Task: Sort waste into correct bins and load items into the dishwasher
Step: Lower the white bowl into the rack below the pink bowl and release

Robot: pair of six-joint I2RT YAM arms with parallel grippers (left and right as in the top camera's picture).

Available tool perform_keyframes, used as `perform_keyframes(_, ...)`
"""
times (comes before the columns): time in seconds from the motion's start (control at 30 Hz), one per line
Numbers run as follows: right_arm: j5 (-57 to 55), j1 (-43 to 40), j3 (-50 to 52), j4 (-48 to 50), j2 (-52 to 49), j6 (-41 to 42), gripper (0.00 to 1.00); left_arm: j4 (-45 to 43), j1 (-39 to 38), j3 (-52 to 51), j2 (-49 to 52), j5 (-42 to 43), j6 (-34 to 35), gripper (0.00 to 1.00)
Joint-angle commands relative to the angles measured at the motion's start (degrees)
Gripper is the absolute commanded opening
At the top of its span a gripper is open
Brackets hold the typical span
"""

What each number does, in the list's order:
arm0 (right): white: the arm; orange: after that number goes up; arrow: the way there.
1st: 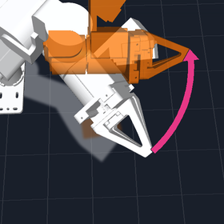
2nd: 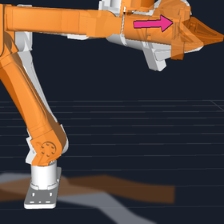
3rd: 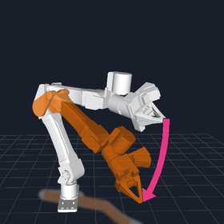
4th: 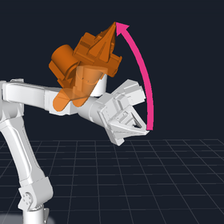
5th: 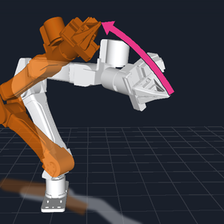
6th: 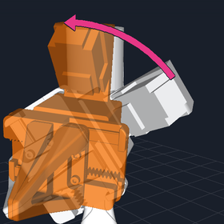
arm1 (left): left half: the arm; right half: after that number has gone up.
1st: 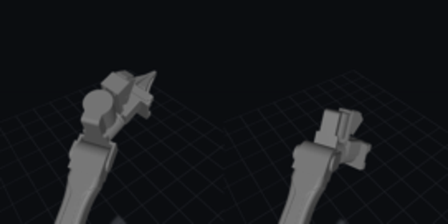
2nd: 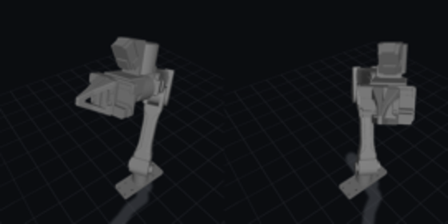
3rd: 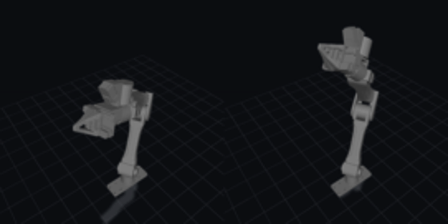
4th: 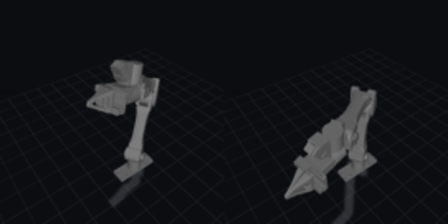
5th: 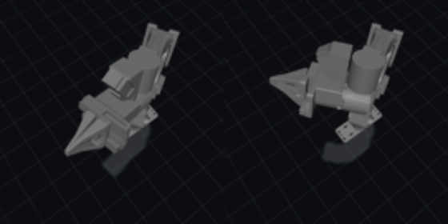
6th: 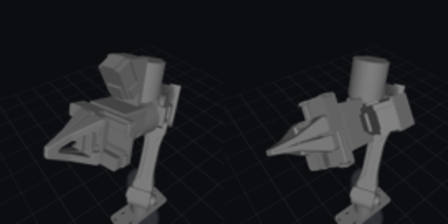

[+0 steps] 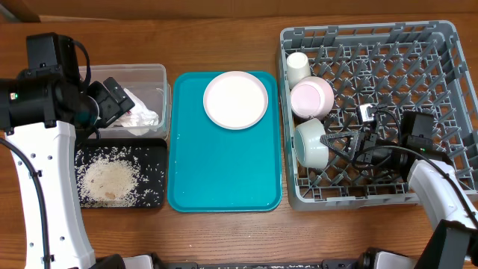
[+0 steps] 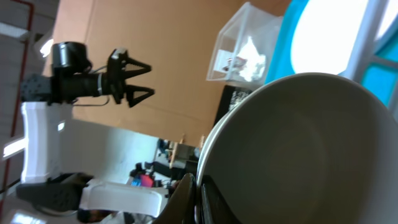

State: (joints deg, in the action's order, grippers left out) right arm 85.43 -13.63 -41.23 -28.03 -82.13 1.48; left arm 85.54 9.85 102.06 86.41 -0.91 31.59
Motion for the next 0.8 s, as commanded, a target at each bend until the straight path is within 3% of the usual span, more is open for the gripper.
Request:
perform_keyframes(0.0,-5.0,-0.5,0.7,-0.1,0.0,-0.9,0.05,-0.1,0.3,0.9,0.2,-0.6,0.1,1.0)
perform_keyframes(0.3,-7.6,-2.7,0.7,-0.1,0.0,-0.9,0.06,-0.1,0.3,0.9,0.2,-0.6,0.2,1.0)
perform_keyframes(0.5,-7.6,-6.1,0.7,-0.1,0.0,-0.9,0.18,-0.1,0.3,0.9,0.2,-0.6,0.1,1.0)
perform_keyframes(0.77,-9.1,-6.9,0.7,3.0,0.0,-0.9,0.27,-0.1,0.3,0.9,0.2,-0.6,0.1,1.0)
